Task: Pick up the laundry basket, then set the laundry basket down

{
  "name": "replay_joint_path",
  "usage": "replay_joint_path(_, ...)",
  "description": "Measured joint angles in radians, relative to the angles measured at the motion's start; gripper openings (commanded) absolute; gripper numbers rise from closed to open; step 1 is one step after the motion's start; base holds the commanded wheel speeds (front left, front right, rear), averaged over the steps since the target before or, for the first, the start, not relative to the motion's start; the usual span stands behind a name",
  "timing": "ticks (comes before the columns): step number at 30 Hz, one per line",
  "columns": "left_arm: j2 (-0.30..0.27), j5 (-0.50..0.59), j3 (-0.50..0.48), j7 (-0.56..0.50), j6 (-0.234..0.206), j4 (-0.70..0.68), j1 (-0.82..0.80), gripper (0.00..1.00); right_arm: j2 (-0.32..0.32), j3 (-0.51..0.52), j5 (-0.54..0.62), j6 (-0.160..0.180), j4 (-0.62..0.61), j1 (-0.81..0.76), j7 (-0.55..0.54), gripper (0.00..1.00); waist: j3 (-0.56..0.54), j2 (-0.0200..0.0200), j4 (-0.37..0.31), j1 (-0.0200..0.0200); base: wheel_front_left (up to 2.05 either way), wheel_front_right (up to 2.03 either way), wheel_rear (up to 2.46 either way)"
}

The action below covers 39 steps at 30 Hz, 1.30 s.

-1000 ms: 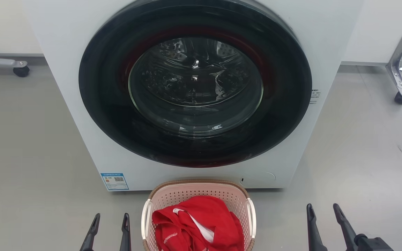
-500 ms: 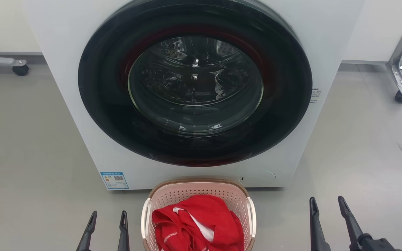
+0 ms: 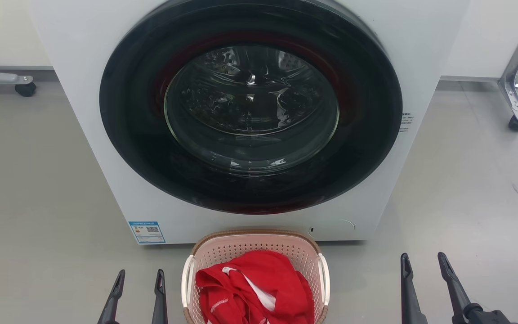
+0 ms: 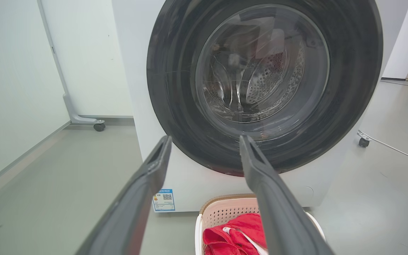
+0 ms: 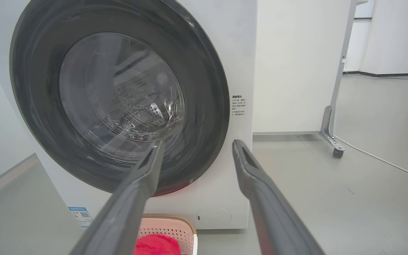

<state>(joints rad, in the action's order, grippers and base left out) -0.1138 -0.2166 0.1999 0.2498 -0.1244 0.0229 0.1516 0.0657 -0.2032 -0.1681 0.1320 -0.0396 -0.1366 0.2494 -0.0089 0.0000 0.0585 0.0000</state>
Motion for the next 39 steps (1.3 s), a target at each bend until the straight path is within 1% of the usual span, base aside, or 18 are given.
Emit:
replay_joint_path(3,0.003,0.001,0.0,0.0,0.0,-0.001,0.0,1.0,-0.002,0.002,0.0,0.0,-0.005,0.0,0.0,1.0,0.001,0.0,-0.001,0.0,0.0,0.0,0.0)
replay_joint_path(4,0.003,0.001,0.0,0.0,0.0,-0.001,0.0,0.0,-0.002,0.003,0.001,0.0,-0.007,0.0,0.0,0.0,0.001,0.0,-0.001,0.0,0.0,0.0,0.0)
replay_joint_path(11,0.007,-0.006,0.005,-0.003,0.002,0.061,0.002,0.0,-0.004,0.0,-0.004,0.0,0.056,-0.005,-0.003,0.0,0.002,0.0001,-0.002,0.0,0.0,0.0,0.0)
replay_joint_path(17,0.012,-0.051,-0.009,-0.02,0.013,0.071,0.002,0.0,-0.005,0.014,-0.053,-0.011,0.073,-0.004,-0.014,0.0,0.003,0.0001,-0.005,0.0,0.0,0.0,0.0)
replay_joint_path(18,0.012,-0.068,-0.013,-0.023,0.02,0.072,0.001,0.0,-0.005,0.018,-0.067,-0.016,0.075,-0.004,-0.02,0.0,0.003,0.0,-0.006,0.0,0.0,0.0,0.0)
replay_joint_path(27,0.019,-0.219,-0.04,-0.063,0.039,0.094,-0.006,0.0,-0.009,0.051,-0.224,-0.038,0.095,0.006,-0.056,0.0,0.004,0.0,-0.011,-0.0001,0.0,0.0,0.0)
replay_joint_path(38,0.023,-0.373,-0.074,-0.108,0.065,0.118,-0.029,0.0,-0.012,0.093,-0.392,-0.069,0.128,0.03,-0.104,0.0,0.005,0.0001,-0.018,0.0,0.0,0.0,0.0)
replay_joint_path(39,0.024,-0.409,-0.083,-0.115,0.072,0.124,-0.039,0.0,-0.012,0.1,-0.421,-0.072,0.139,0.039,-0.113,0.0,0.005,0.0,-0.019,0.0,0.0,0.0,0.0)
